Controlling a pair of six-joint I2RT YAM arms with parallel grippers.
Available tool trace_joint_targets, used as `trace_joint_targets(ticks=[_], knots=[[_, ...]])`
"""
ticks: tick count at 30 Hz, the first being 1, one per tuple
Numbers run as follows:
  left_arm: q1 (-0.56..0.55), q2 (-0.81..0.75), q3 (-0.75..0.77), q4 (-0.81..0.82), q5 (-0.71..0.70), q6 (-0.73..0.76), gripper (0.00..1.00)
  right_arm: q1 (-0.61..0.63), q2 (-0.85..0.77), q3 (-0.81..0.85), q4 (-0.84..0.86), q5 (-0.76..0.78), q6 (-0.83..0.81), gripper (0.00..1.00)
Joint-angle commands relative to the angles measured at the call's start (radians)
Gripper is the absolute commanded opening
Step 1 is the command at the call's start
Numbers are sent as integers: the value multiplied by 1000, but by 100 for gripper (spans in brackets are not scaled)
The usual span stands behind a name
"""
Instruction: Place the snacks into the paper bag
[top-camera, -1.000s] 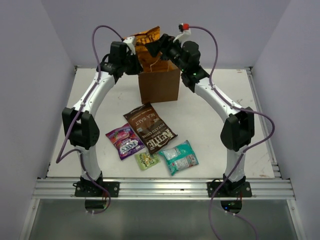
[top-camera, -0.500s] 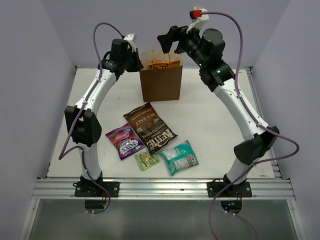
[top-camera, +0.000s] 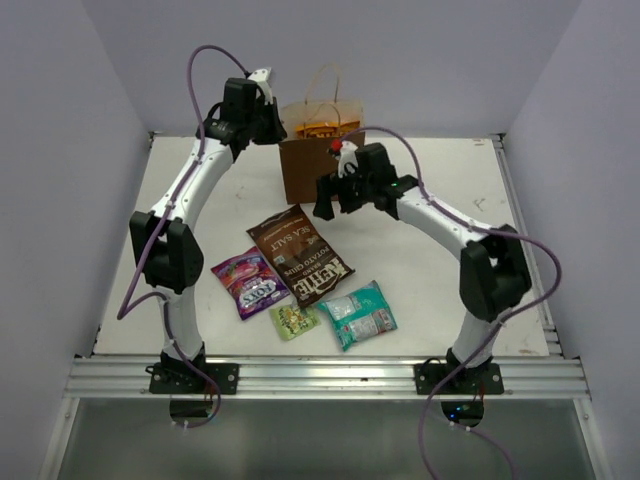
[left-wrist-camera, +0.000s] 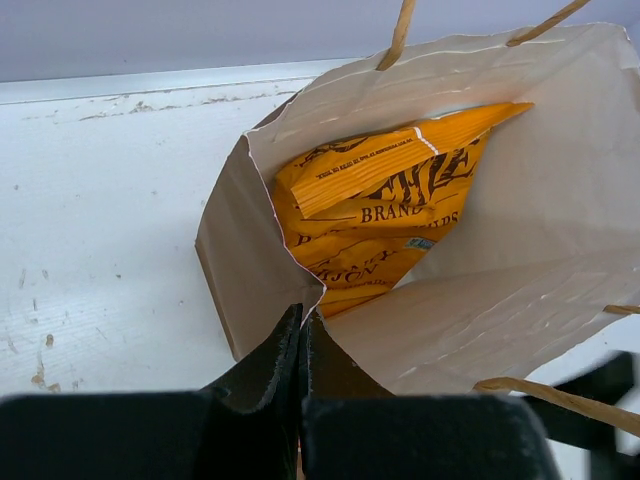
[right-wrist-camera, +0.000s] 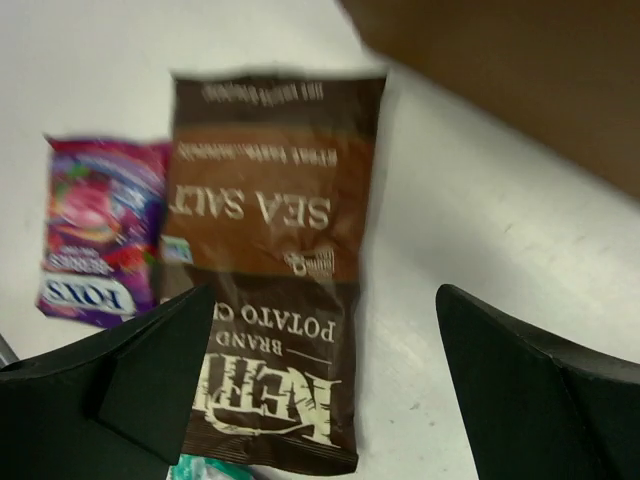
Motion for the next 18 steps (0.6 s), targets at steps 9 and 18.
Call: trace_joint_targets(ticks=[9, 18], knots=[[-3, -49, -32, -48, -34, 37, 0, 37, 279, 48, 14, -197, -12, 95], [-3, -64, -52, -56, -45, 39, 0, 51, 340, 43, 25, -237, 3, 85]])
